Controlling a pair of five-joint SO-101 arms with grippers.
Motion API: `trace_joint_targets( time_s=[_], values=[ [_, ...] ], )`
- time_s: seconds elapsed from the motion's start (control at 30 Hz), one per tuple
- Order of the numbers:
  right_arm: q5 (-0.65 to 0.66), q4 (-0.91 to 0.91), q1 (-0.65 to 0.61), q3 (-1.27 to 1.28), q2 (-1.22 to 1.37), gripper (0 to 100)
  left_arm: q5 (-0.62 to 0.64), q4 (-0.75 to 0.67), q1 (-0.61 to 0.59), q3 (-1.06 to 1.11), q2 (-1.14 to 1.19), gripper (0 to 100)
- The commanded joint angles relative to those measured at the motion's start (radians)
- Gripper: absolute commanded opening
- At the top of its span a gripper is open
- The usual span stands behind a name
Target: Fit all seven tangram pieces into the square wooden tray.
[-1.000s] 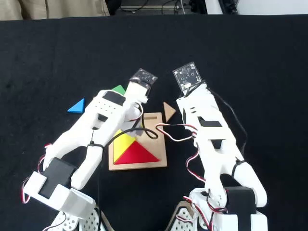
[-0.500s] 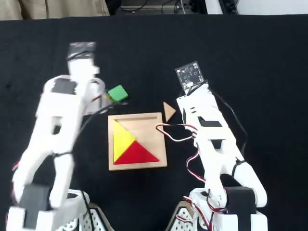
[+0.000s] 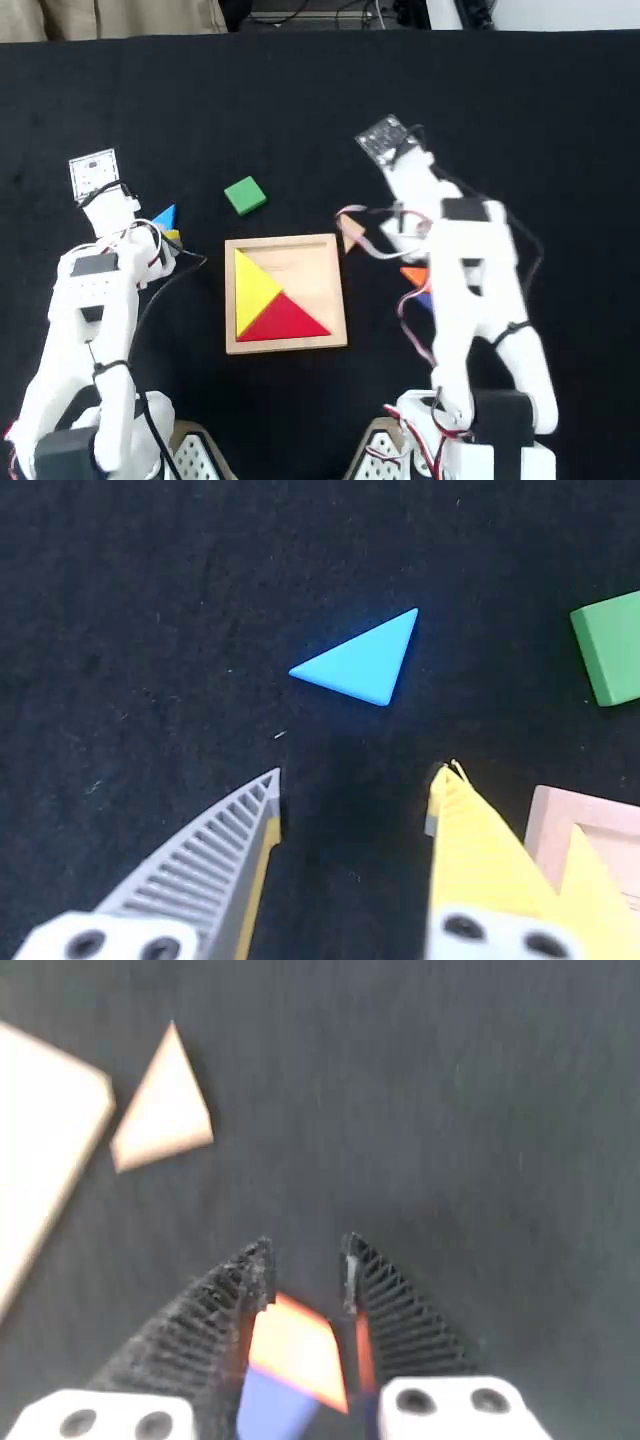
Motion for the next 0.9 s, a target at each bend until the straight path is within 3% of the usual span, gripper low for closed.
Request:
trace_joint_targets(
  time_s=[0.0, 0.13, 0.27, 0.43, 0.87],
  values=[
    [0.301, 0.066, 0.107, -0.084, -0.013, 12.4, 0.009, -0.031, 0.015, -0.031, 0.083, 24],
    [0.482, -0.028, 0.130, -0.005, -0.002, 12.4, 0.009, -0.032, 0.062, -0.045, 0.144, 23],
    [0.545, -0.178, 0.104, 0.094, 0.027, 12.4, 0.005, -0.031, 0.061, -0.047, 0.150, 23],
    [0.623, -0.181, 0.098, 0.096, 0.102, 12.4, 0.002, -0.031, 0.061, -0.045, 0.150, 23],
    [0.637, -0.184, 0.084, -0.031, 0.371, 12.4, 0.002, -0.032, 0.068, -0.048, 0.153, 23]
  ],
)
